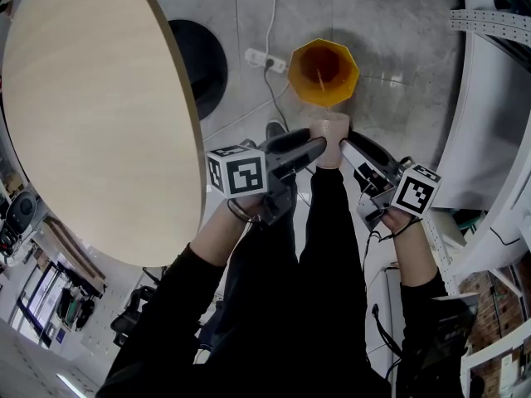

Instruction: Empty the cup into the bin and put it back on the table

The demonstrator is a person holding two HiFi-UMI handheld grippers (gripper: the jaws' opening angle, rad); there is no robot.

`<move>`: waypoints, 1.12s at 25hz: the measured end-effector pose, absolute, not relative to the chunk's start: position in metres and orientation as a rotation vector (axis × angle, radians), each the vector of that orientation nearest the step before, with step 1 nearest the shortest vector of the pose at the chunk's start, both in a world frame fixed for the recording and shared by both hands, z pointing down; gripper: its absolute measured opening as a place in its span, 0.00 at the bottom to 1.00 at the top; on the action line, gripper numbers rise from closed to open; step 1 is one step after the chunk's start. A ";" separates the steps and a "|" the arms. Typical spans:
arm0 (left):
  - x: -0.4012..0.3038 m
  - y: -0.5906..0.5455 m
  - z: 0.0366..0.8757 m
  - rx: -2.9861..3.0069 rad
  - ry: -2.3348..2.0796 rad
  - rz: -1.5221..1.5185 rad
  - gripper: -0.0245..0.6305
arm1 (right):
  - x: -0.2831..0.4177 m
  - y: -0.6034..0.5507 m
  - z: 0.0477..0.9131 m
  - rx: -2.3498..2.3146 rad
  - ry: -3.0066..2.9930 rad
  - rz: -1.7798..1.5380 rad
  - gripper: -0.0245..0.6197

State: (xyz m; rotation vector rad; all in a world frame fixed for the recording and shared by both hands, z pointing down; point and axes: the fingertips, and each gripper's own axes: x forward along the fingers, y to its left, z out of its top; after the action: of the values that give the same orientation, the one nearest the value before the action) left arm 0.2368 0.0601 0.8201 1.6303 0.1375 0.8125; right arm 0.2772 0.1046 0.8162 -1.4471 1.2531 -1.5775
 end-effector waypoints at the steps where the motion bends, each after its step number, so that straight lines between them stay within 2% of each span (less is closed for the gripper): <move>1: 0.237 0.061 0.821 1.619 0.131 0.817 0.40 | 0.277 0.105 0.817 -1.448 1.241 -1.588 0.33; 28: 0.247 0.065 0.783 1.535 0.086 0.805 0.40 | 0.285 0.107 0.775 -1.478 1.205 -1.581 0.33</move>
State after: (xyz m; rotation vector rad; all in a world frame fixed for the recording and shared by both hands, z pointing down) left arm 0.2471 0.0647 0.7834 1.5351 0.0857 0.8051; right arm 0.2853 0.1073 0.7754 -1.4781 1.2047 -1.5810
